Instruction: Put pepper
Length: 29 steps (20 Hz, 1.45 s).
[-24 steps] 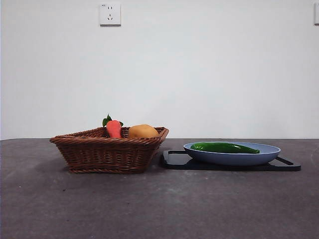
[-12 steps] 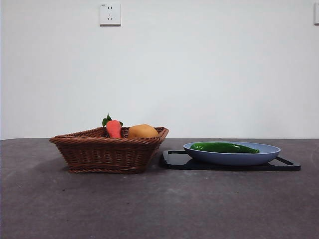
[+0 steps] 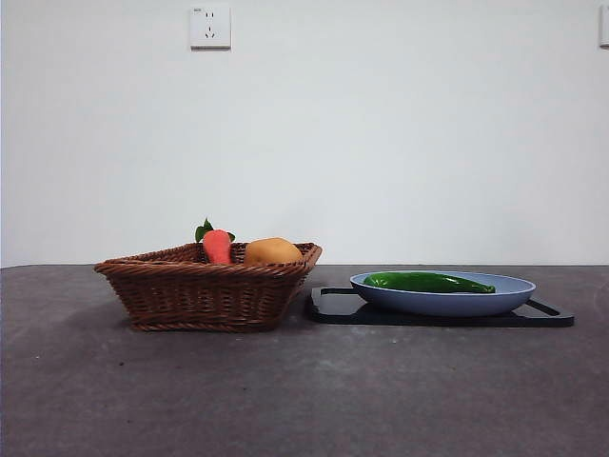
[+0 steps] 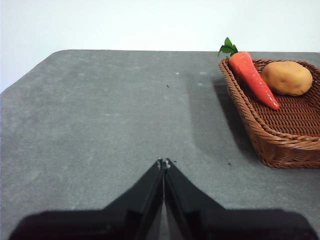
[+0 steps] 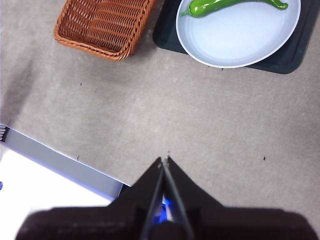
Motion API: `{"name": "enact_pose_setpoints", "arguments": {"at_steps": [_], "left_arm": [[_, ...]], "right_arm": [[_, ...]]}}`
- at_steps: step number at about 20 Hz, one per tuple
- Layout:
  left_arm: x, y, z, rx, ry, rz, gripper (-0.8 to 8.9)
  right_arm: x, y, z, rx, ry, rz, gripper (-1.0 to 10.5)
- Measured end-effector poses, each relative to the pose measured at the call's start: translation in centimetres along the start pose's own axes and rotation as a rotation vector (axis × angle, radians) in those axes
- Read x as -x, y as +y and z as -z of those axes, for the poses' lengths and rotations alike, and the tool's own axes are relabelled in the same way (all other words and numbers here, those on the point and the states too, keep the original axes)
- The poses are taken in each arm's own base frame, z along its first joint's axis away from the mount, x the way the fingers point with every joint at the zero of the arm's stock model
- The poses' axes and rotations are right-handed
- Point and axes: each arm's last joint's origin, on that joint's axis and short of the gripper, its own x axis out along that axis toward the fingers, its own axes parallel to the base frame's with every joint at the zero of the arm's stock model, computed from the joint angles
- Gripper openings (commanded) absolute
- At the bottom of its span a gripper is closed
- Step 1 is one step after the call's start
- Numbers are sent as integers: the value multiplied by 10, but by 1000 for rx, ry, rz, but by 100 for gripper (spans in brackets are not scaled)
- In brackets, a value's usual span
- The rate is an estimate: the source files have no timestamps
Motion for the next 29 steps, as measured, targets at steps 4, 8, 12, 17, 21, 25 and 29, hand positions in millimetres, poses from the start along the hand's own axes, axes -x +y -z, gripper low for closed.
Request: {"name": "enact_pose_setpoints", "arguments": {"at_steps": [4,8,12,17,21,25,29], "left_arm": [[0,0,0,0,0,0,8],[0,0,0,0,0,0,8],[0,0,0,0,0,0,8],[0,0,0,0,0,0,8],[0,0,0,0,0,0,8],[0,0,0,0,0,0,8],[0,0,0,0,0,0,8]], "right_arm": [[0,0,0,0,0,0,11],[4,-4,-1,15,-43,45,11],[28,2,13,118,-378,96,11],[7,-7,57,219,-677,143,11],[-44,-26,98,274,-821,156,11],[-78,-41,123,251,-865,187,11],[-107,-55,143,156,-856,241,11]]}}
